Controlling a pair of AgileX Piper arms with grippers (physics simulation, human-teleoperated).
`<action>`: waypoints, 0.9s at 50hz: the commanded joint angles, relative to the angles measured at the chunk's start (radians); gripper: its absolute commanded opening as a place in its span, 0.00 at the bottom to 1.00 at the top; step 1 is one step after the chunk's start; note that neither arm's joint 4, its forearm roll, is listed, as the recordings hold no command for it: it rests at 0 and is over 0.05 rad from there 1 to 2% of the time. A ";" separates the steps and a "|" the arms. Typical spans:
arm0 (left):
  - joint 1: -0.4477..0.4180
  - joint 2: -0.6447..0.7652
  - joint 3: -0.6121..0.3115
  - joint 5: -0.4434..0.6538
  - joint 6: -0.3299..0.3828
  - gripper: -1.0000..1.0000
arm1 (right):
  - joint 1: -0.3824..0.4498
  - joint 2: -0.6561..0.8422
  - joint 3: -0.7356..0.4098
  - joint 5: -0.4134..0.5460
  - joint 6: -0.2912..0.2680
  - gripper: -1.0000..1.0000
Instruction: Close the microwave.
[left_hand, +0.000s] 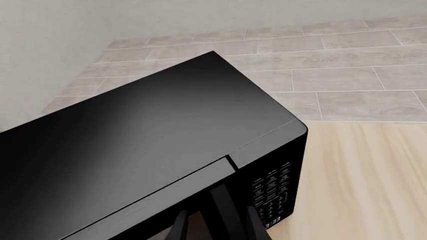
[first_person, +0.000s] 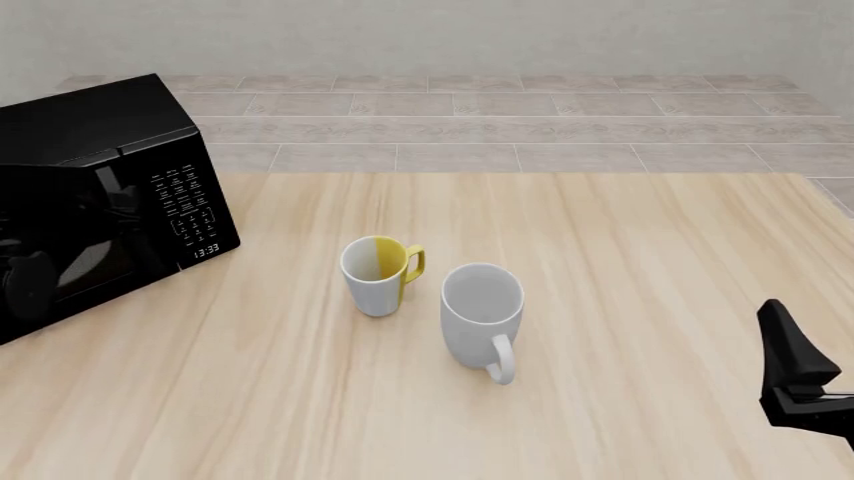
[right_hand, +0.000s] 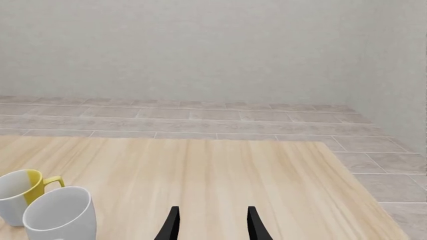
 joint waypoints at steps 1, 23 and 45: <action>0.041 0.041 -0.158 -0.012 0.059 1.00 | -0.001 -0.007 0.000 0.006 0.000 1.00; 0.069 0.130 -0.263 0.050 0.033 1.00 | -0.001 0.004 0.001 -0.003 0.002 1.00; -0.047 -0.244 0.119 -0.031 0.005 1.00 | 0.003 0.000 0.001 0.001 0.011 1.00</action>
